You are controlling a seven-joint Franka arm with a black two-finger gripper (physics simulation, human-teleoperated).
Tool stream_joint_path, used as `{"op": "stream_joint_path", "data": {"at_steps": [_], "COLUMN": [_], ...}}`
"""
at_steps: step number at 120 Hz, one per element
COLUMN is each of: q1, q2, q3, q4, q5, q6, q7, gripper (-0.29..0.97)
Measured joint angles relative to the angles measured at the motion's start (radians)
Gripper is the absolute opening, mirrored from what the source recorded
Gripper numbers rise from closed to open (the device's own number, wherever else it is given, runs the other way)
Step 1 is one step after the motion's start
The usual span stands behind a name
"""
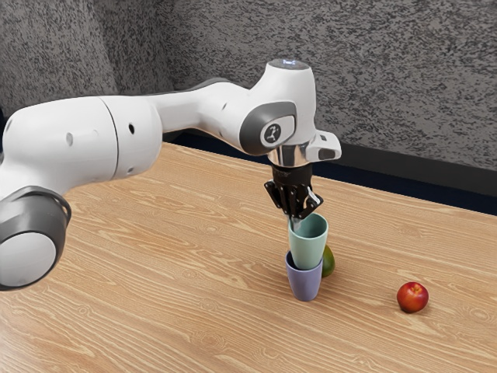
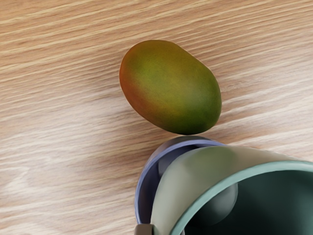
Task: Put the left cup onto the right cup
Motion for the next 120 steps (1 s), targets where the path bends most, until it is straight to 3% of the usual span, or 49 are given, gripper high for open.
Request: {"op": "stream_joint_path", "data": {"at_steps": [27, 46, 91, 120], "q1": [0.0, 0.0, 0.01, 0.161], "q2": [0.0, -0.002, -0.107, -0.246], "q3": [0.001, 0.002, 0.017, 0.016], "q4": [-0.002, -0.006, -0.023, -0.06], "q5": [-0.008, -0.01, -0.008, -0.002], "q6": [0.003, 0.004, -0.019, -0.106], "q7": [0.003, 0.004, 0.006, 0.007], "gripper": [0.32, 0.5, 0.63, 0.64]}}
